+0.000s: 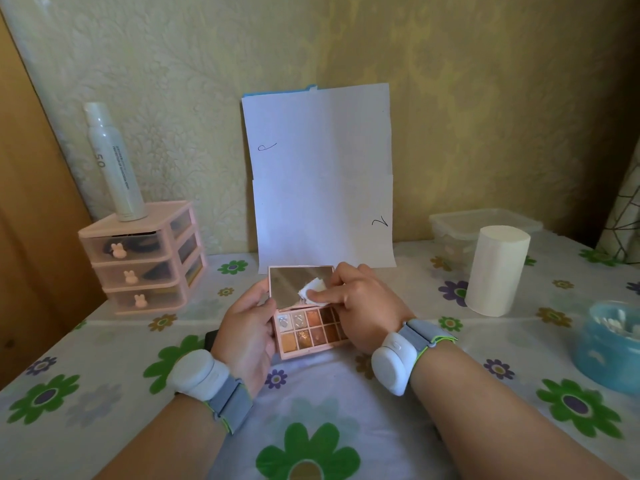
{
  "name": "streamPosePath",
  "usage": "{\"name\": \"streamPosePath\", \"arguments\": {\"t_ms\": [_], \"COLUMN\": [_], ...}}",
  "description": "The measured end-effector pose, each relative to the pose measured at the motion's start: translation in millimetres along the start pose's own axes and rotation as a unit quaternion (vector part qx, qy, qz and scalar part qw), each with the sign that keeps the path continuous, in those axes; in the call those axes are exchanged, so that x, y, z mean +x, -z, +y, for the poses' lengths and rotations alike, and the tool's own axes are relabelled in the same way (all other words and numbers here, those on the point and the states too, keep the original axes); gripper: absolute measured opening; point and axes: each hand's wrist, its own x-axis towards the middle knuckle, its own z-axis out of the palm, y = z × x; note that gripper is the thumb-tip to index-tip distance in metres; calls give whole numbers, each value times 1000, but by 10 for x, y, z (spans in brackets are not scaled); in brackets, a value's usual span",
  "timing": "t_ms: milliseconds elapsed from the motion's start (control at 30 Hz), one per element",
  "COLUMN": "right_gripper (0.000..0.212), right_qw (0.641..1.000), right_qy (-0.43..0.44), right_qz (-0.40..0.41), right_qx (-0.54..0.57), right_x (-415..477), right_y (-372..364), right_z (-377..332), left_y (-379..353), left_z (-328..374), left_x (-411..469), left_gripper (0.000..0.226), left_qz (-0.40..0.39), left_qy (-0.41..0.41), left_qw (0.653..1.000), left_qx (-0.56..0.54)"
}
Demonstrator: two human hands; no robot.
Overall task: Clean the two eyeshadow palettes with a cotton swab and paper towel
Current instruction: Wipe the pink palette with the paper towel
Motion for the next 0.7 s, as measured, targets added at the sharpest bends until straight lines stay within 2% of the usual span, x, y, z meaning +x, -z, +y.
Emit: {"name": "streamPosePath", "arguments": {"t_ms": [233,300,367,433,533,667,700], "right_gripper": [41,41,44,47,45,44,45], "right_qw": [991,993,998,999,997,985,986], "right_qy": [-43,-41,-21,-8,-20,-52,-47], "right_qz": [89,65,7,-9,20,102,94], "right_qx": [-89,-92,-63,-40,-68,-127,-131], "right_x": [22,31,25,4,-16,6,9], "right_y": [47,30,44,78,113,79,68], "right_z": [71,73,81,101,108,84,94], "left_y": [-19,-15,5,17,9,-6,-7], "left_z": [-7,-12,-14,-9,-7,-2,-2], "left_x": [-12,-7,9,18,12,5,3], "left_gripper": [38,37,36,35,35,35,35], "left_qz": [-5,-2,5,10,7,7,8], "left_qy": [4,5,2,2,4,-7,-7], "left_qw": [1000,1000,1000,1000,1000,1000,1000], "left_qx": [3,1,2,0,-2,-15,-15]}}
